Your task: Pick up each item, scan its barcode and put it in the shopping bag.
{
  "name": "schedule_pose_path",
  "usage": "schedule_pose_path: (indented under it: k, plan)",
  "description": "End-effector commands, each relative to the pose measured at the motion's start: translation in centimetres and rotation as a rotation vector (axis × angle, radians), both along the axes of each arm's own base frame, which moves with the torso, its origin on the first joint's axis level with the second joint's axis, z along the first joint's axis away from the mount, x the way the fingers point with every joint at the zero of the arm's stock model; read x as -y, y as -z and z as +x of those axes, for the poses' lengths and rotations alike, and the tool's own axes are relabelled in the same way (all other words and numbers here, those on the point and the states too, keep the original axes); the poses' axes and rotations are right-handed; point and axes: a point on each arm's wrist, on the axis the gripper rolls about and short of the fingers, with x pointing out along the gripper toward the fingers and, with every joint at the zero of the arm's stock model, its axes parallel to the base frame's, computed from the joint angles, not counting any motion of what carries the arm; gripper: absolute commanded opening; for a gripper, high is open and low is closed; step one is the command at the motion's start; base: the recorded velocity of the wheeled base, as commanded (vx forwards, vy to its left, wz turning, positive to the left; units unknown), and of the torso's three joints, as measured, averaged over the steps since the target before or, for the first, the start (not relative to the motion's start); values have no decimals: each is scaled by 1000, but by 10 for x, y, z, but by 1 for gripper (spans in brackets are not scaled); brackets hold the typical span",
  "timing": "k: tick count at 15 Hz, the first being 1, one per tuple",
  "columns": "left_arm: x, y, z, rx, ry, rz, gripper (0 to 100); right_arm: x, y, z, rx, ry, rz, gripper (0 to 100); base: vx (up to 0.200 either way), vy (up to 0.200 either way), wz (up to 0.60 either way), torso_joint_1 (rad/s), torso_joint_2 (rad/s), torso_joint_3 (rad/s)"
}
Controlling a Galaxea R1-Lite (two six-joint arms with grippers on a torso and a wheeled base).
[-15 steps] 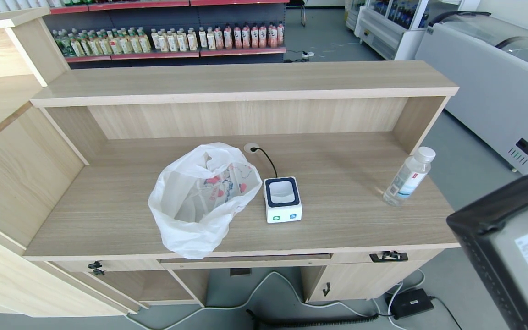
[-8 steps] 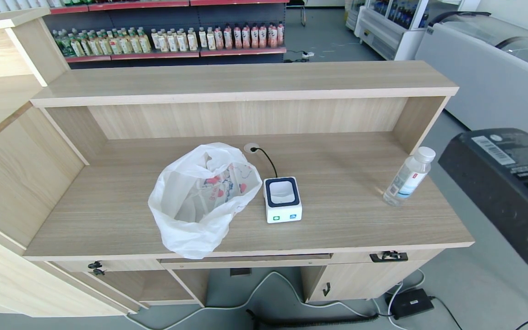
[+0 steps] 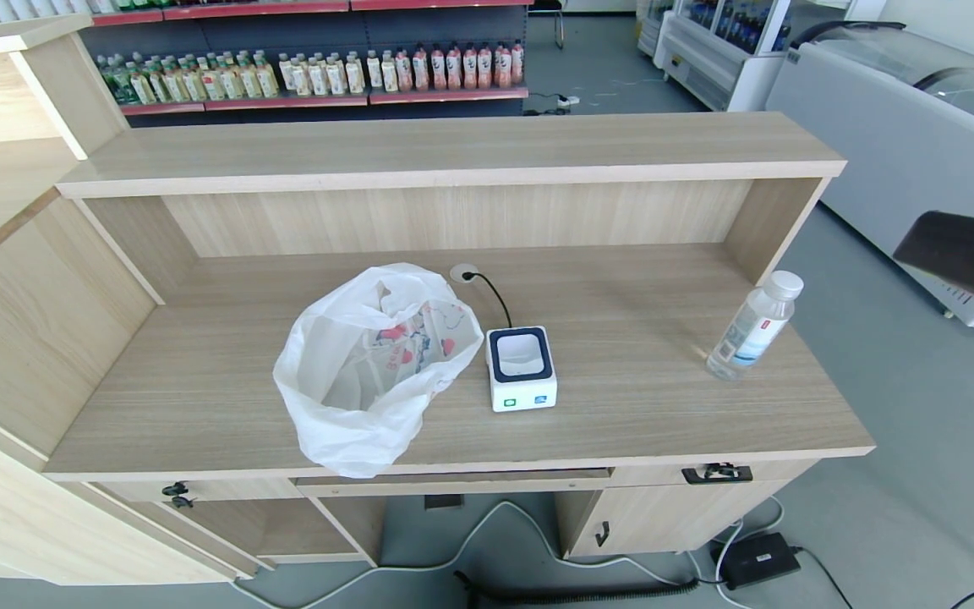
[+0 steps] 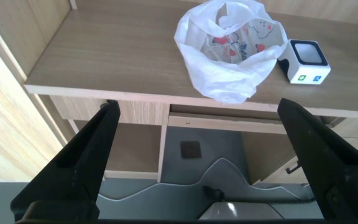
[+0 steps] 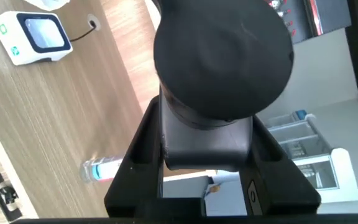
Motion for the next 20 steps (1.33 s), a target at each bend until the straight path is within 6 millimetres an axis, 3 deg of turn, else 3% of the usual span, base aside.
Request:
schedule_pose_path:
  k: [1, 6, 9, 11, 14, 16, 20]
  plan:
    - [0, 0, 0, 1, 0, -1, 100, 1, -1, -2, 1, 11, 9, 0, 0, 0, 0, 0, 0, 0]
    - [0, 0, 0, 1, 0, -1, 100, 0, 5, 3, -189, -6, 198, 0, 0, 0, 0, 0, 0, 0]
    - [0, 0, 0, 1, 0, -1, 100, -2, 12, 20, -470, -21, 517, 0, 0, 0, 0, 0, 0, 0]
    - [0, 0, 0, 1, 0, -1, 100, 0, 15, 37, -595, 79, 752, 0, 0, 0, 0, 0, 0, 0]
    - [0, 0, 0, 1, 0, -1, 100, 19, 25, 57, -491, 532, 887, 0, 0, 0, 0, 0, 0, 0]
    - [0, 0, 0, 1, 0, -1, 100, 21, 27, 58, -460, 609, 899, 0, 0, 0, 0, 0, 0, 0]
    - [0, 0, 0, 1, 0, -1, 100, 19, 30, 56, -472, 593, 890, 0, 0, 0, 150, 1, -1, 2]
